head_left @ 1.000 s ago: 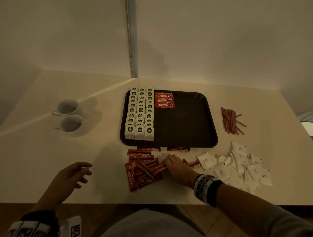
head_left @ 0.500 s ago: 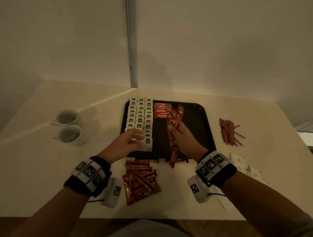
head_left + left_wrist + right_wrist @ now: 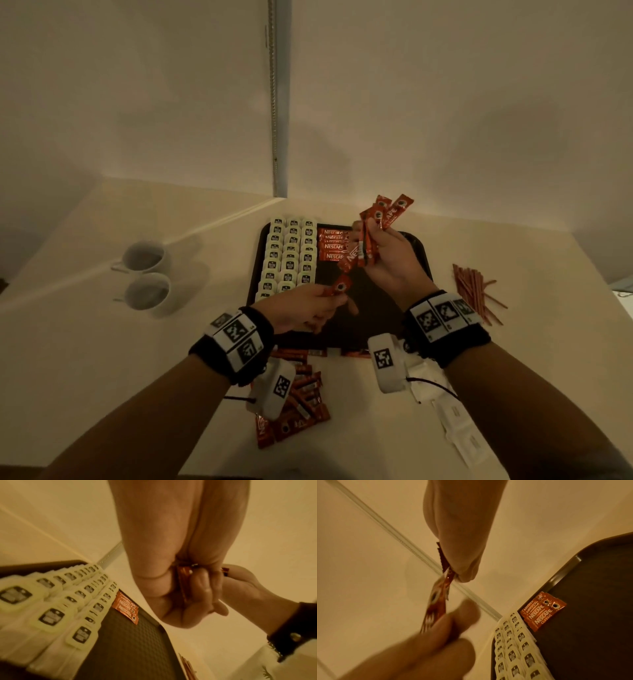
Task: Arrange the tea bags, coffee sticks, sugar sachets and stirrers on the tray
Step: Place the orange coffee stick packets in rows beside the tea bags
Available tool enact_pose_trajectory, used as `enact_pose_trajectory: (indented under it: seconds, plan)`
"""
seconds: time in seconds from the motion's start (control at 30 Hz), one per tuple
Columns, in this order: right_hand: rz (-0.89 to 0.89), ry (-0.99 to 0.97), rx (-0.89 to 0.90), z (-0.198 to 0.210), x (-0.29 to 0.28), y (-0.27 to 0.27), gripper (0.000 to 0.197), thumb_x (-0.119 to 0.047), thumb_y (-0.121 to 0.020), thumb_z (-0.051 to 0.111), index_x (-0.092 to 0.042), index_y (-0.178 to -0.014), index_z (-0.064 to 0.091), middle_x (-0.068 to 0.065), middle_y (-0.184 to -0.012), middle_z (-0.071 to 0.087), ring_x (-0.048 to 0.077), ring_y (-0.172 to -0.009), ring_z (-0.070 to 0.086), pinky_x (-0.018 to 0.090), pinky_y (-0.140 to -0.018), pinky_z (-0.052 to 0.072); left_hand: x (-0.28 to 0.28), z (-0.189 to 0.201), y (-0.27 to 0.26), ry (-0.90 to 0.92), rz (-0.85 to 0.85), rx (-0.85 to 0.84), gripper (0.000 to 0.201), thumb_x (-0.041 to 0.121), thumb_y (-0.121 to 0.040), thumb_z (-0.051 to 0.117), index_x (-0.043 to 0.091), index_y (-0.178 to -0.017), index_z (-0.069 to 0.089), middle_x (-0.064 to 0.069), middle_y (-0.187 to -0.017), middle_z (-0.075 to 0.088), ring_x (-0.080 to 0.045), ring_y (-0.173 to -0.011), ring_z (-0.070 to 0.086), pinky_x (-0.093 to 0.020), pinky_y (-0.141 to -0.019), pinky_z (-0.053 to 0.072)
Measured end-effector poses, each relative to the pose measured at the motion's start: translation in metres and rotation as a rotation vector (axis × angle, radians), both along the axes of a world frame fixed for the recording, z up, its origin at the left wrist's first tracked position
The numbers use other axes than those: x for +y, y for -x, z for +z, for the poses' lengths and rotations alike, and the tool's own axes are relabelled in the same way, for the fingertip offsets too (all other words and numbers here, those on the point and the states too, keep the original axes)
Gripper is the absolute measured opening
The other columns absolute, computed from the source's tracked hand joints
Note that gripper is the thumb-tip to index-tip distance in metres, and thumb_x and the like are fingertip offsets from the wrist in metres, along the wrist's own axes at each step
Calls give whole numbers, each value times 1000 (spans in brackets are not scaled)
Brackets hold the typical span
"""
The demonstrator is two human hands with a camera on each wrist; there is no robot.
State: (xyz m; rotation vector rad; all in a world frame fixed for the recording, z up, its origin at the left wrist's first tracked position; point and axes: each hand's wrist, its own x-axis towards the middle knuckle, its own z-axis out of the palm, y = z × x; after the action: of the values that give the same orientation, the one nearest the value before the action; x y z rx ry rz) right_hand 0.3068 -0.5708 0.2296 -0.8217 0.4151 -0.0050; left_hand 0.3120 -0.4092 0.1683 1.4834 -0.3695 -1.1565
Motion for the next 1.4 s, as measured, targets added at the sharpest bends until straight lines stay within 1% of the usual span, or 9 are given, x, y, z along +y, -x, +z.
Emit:
enact_pose_trajectory:
  seconds: [0.1, 0.2, 0.37, 0.47, 0.63, 0.87, 1.07, 1.3, 1.4]
  plan:
    - [20, 67, -6, 0, -7, -5, 13, -13, -95, 46, -5, -99, 54, 4, -80, 60, 12, -69, 58, 28, -60, 54, 8, -7, -10, 61, 324, 36, 35, 33, -102, 33, 15, -106, 63, 7, -59, 41, -7, -54, 41, -19, -55, 38]
    - [197, 248, -35, 3, 7, -5, 18, -12, -99, 39, -6, -100, 55, 2, -78, 69, 15, -74, 67, 30, -65, 55, -1, -2, -22, 209, 628, 100, 30, 30, -102, 37, 17, -116, 60, -6, -95, 65, -18, -91, 65, -29, -81, 51]
    - [338, 793, -1, -9, 41, -22, 27, -21, -98, 42, -10, -123, 42, 11, -115, 59, 22, -106, 60, 37, -92, 51, -28, 17, -27, 436, 622, 252, 53, 48, -93, 42, 20, -138, 46, -13, -131, 58, -25, -122, 55, -42, -98, 47]
    - [329, 1089, -26, -21, 54, -30, 26, -28, -95, 38, -9, -111, 47, 13, -112, 55, 25, -103, 56, 39, -90, 51, -32, 18, -33, 438, 681, 339, 53, 46, -88, 50, 23, -136, 48, -8, -130, 59, -21, -117, 58, -37, -85, 52]
    - [488, 1495, 72, -37, 58, -33, 47, -30, -99, 31, -14, -143, 24, 12, -138, 24, 32, -129, 23, 48, -112, 22, -25, 20, -46, 356, 729, 386, 36, 39, -95, 52, 15, -119, 63, -6, -113, 69, -19, -103, 66, -34, -87, 51]
    - [591, 1317, -359, -16, 22, -45, 102, -40, -75, 74, -28, -149, 4, -6, -149, 6, 18, -140, 11, 41, -114, 22, -4, 26, -60, 277, 707, 331, 18, 21, -99, 46, 10, -107, 59, -3, -80, 71, -14, -69, 69, -31, -60, 53]
    - [1040, 1599, -457, 7, 15, -57, 133, -46, -49, 88, -25, -150, 4, -4, -153, 4, 17, -141, 8, 35, -118, 16, -4, 42, -54, 178, 495, 332, 20, 14, -96, 50, 8, -111, 61, -17, -102, 70, -28, -89, 69, -42, -79, 57]
    - [1001, 1759, -505, 7, 21, -54, 114, -42, -54, 87, -19, -145, 22, -1, -144, 11, 21, -132, 21, 38, -110, 36, -2, 36, -55, 191, 580, 329, 16, 10, -95, 49, 6, -102, 62, -8, -75, 73, -16, -65, 70, -26, -56, 56]
    - [1109, 1693, -465, 10, 18, -55, 131, -48, -48, 88, -25, -149, 7, -3, -149, 3, 23, -138, 9, 41, -116, 24, -1, 39, -53, 218, 588, 367, 17, 8, -95, 48, 3, -105, 62, -10, -76, 72, -17, -66, 70, -27, -56, 56]
